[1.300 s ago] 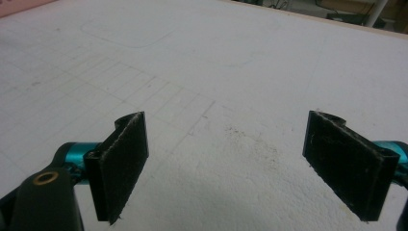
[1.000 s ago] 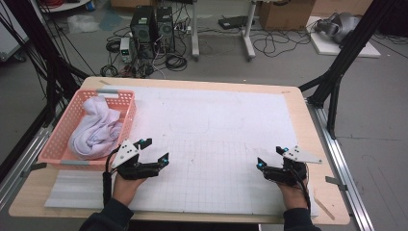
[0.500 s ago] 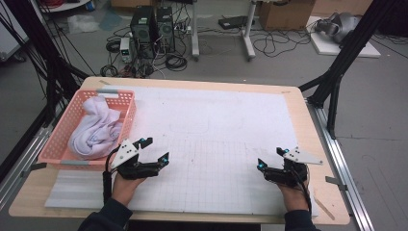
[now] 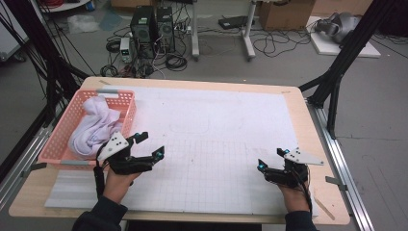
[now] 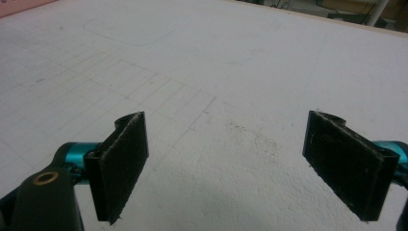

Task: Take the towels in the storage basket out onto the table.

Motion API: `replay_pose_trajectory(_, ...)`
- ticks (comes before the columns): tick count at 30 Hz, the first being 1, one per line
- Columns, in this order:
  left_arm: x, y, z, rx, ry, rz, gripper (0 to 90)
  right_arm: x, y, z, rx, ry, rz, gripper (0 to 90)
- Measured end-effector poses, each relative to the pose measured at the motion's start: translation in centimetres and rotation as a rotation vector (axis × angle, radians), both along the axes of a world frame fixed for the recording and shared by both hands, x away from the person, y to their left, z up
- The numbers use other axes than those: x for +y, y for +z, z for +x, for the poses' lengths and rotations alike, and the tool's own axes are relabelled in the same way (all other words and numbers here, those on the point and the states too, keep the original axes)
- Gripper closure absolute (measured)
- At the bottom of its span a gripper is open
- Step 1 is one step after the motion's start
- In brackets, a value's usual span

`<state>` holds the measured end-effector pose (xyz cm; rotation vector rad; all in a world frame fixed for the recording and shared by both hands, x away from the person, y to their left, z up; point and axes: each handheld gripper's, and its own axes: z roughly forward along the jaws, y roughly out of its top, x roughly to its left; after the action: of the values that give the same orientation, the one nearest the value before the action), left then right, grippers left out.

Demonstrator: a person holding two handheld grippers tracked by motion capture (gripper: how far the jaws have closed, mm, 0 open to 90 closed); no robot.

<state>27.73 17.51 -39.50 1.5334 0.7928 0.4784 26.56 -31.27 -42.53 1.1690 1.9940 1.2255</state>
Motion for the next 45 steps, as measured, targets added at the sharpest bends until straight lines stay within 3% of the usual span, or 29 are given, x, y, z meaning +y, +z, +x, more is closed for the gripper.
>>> replay_pose_trajectory(4,1.7,2.0,0.4,-0.034,0.043,-0.001,15.9,0.0,0.0,0.0,-0.004,0.000,0.003,15.8)
replay_pose_trajectory(9,3.3,3.6,0.9,-0.043,0.065,0.018,16.0,0.2,0.0,0.1,-0.005,0.011,-0.002,15.7)
replay_pose_trajectory(20,7.2,5.9,2.8,-0.031,0.135,0.060,15.8,0.3,-0.1,0.2,0.002,0.014,0.003,15.5)
replay_pose_trajectory(29,9.6,5.6,4.5,0.022,0.212,0.087,15.7,0.4,-0.2,0.3,0.006,0.019,-0.004,15.5)
replay_pose_trajectory(38,12.0,4.4,6.2,0.121,0.281,0.158,15.8,0.3,-0.2,0.3,0.005,0.015,-0.009,15.5)
replay_pose_trajectory(40,12.7,4.3,6.7,0.149,0.296,0.195,15.8,0.4,-0.2,0.2,0.011,0.013,-0.006,15.5)
replay_pose_trajectory(45,13.9,4.1,7.2,0.180,0.332,0.210,15.8,0.3,-0.2,0.2,0.012,0.015,-0.009,15.5)
